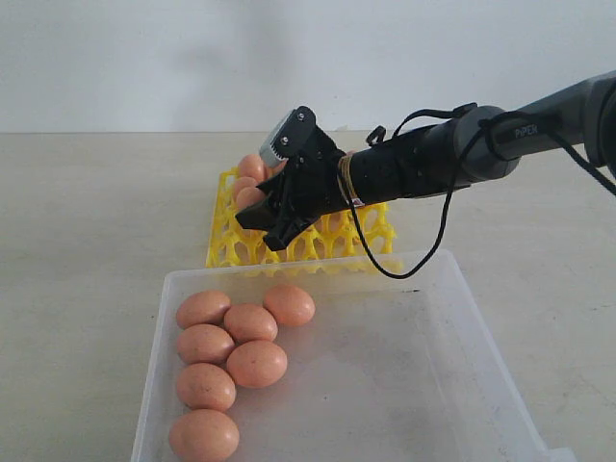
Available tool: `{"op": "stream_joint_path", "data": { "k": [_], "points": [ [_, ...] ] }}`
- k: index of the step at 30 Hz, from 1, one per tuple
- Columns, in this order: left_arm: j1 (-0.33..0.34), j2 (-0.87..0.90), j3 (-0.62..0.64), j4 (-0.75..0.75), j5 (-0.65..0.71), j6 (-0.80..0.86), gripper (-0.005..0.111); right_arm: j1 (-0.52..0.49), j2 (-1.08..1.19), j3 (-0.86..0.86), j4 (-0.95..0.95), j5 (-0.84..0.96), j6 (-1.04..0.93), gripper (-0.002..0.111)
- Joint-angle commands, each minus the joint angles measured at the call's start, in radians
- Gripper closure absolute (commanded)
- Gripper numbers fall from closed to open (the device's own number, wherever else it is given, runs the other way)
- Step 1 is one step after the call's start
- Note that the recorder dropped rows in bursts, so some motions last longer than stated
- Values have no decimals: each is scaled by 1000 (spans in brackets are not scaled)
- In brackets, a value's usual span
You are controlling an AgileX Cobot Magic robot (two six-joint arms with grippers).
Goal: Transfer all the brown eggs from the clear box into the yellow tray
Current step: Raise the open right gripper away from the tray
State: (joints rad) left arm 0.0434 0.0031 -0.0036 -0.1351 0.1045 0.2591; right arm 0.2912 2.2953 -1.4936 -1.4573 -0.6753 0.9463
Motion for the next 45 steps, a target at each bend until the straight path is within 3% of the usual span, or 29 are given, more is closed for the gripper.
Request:
{"op": "stream_joint_path", "data": {
  "k": [1,3,13,17,18,19,21,24,28,32,40,45],
  "points": [
    [-6,-3,4,-3,-3,3,103,0,0,-7,5,0,5,53],
    [-6,-3,4,-3,-3,3,103,0,0,-7,5,0,5,47],
    [-6,-3,4,-3,-3,3,103,0,-5,-7,8,-10,38,48],
    [-6,-3,4,-3,-5,3,103,-2,-87,-7,-49,-24,241,48],
    [-6,-3,4,-3,-5,3,103,-2,-132,-7,-158,-24,381,49],
    [-6,-3,4,-3,-5,3,103,-2,-150,-7,-219,-24,463,52],
    [-6,-3,4,-3,-5,3,103,-7,-227,21,-287,-38,674,73],
    [-6,-3,4,-3,-3,3,103,-14,-279,39,-287,-161,687,108],
    [-6,-3,4,-3,-3,3,103,-14,-338,39,-287,-371,752,108],
    [-6,-3,4,-3,-3,3,103,-13,-442,39,-287,-459,775,108],
    [-6,-3,4,-3,-5,3,103,-13,-737,39,-287,-283,686,108],
    [-6,-3,4,-3,-5,3,103,-13,-867,60,-287,23,533,108]
  ]
}}
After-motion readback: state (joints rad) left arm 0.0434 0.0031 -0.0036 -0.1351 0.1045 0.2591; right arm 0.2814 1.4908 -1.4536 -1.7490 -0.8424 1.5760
